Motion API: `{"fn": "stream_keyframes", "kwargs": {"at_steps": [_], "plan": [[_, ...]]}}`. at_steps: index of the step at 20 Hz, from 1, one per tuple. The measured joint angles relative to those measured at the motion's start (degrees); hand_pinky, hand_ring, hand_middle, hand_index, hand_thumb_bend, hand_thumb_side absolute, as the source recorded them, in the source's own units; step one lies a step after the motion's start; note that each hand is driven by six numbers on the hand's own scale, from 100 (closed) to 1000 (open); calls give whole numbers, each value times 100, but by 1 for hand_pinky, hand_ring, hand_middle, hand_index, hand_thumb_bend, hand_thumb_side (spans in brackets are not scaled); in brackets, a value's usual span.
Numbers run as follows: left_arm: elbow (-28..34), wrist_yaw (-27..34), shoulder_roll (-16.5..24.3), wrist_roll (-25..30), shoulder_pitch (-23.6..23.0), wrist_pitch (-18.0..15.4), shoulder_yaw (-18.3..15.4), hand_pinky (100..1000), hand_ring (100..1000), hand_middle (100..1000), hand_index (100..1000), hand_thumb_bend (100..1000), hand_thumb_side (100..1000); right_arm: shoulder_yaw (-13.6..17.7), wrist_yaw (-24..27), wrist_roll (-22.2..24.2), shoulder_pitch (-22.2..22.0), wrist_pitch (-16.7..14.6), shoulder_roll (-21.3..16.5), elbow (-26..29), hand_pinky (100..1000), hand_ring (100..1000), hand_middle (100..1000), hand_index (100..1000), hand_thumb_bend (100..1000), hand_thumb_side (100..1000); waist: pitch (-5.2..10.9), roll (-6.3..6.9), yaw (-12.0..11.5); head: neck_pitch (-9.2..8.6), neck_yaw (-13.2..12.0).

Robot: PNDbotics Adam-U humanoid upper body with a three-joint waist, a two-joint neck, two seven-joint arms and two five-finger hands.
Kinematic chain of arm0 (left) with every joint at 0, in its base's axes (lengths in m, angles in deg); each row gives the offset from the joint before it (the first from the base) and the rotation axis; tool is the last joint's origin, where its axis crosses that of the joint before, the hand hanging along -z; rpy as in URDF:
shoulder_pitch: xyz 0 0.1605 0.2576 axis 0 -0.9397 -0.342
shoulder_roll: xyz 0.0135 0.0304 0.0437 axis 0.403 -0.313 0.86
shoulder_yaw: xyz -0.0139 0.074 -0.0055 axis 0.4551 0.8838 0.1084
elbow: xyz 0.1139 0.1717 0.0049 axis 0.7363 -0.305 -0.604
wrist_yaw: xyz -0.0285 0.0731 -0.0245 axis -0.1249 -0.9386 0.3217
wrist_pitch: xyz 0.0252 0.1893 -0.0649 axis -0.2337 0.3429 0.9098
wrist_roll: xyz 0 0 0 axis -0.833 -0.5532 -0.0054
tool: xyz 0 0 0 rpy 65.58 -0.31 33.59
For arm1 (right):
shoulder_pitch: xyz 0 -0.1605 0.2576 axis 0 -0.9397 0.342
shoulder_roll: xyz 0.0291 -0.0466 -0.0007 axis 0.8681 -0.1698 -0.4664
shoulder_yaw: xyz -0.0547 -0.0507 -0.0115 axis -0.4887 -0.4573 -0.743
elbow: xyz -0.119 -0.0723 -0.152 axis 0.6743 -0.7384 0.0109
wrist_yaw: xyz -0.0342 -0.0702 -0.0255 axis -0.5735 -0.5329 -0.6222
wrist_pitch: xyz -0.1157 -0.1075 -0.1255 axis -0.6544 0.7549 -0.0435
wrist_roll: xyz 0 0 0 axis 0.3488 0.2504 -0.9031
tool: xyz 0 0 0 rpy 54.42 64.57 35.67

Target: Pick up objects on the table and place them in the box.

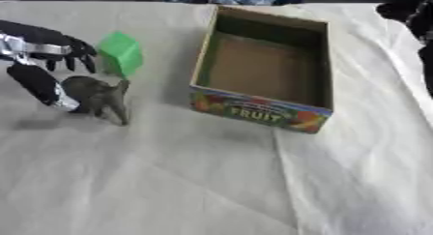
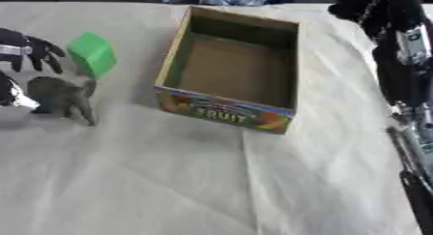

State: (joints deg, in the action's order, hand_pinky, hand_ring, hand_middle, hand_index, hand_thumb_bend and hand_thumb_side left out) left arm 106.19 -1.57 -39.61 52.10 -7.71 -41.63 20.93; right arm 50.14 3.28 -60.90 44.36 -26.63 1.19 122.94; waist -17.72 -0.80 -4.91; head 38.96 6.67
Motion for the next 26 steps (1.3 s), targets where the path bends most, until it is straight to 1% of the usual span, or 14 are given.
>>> {"fn": "stream_keyframes", "kwargs": {"at_steps": [11, 19, 22, 24, 26], "plan": [[-274, -283, -116, 8, 0, -59, -62, 680, 814, 1000, 876, 530, 493, 0, 0, 45, -1, 9, 45, 0, 811, 736, 712, 963, 388, 1000, -31, -1, 39, -38, -45], [-426, -524, -185, 5, 0, -113, -104, 668, 802, 1000, 862, 517, 495, 0, -2, 72, -3, 32, 83, 0, 811, 736, 711, 964, 387, 1000, -71, -5, 68, -82, -55], [-459, -557, -198, 1, 0, -125, -128, 655, 789, 1000, 838, 502, 498, 0, -3, 76, -3, 31, 91, 0, 812, 737, 712, 965, 388, 1000, -88, -7, 71, -82, -63], [-462, -558, -233, -1, 0, -137, -128, 634, 769, 1000, 791, 479, 491, 0, -5, 84, -4, 32, 92, 0, 812, 737, 711, 965, 388, 1000, -97, -13, 74, -82, -66], [-462, -558, -235, 1, 0, -151, -128, 602, 745, 1000, 753, 438, 473, 0, -7, 90, -5, 37, 93, 0, 811, 737, 711, 965, 388, 1000, -97, -16, 87, -82, -69]]}}
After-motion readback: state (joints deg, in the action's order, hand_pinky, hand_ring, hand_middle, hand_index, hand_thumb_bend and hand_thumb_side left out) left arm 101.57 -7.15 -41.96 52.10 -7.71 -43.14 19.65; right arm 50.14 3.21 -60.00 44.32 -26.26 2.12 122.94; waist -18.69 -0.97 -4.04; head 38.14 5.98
